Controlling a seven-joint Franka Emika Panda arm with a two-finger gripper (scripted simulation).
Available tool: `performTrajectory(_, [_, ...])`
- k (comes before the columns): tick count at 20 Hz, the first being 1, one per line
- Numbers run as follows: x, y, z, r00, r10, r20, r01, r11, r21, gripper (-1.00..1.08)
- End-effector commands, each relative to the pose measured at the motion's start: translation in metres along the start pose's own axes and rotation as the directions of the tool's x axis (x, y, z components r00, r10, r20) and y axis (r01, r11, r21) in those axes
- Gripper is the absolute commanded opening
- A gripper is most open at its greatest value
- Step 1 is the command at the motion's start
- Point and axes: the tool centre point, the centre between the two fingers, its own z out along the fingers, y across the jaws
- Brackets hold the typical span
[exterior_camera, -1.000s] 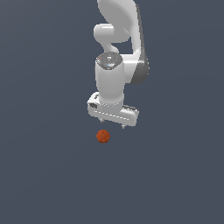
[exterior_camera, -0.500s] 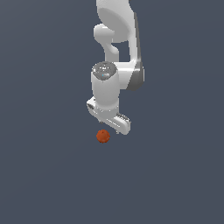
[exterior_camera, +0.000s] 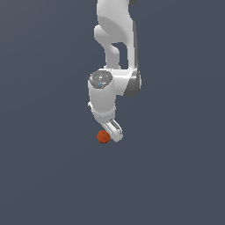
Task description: Pick up the object and move it to a goal position.
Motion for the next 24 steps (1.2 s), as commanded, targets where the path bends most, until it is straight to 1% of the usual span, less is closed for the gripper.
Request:
performTrajectory(1, [0.003, 0.003, 0.006, 0.997, 0.075, 0.0, -0.075, 0.997, -0.006, 1.0])
performTrajectory(6, [0.008, 0.009, 0.015, 0.981, 0.193, -0.004, -0.193, 0.981, -0.015, 1.0])
performTrajectory(12, [0.012, 0.013, 0.022, 0.96, 0.282, -0.008, -0.282, 0.959, -0.022, 1.0])
performTrajectory(17, [0.013, 0.014, 0.025, 0.949, 0.314, -0.01, -0.314, 0.949, -0.024, 1.0])
performTrajectory(24, [0.013, 0.015, 0.031, 0.95, 0.313, -0.01, -0.314, 0.949, -0.024, 1.0])
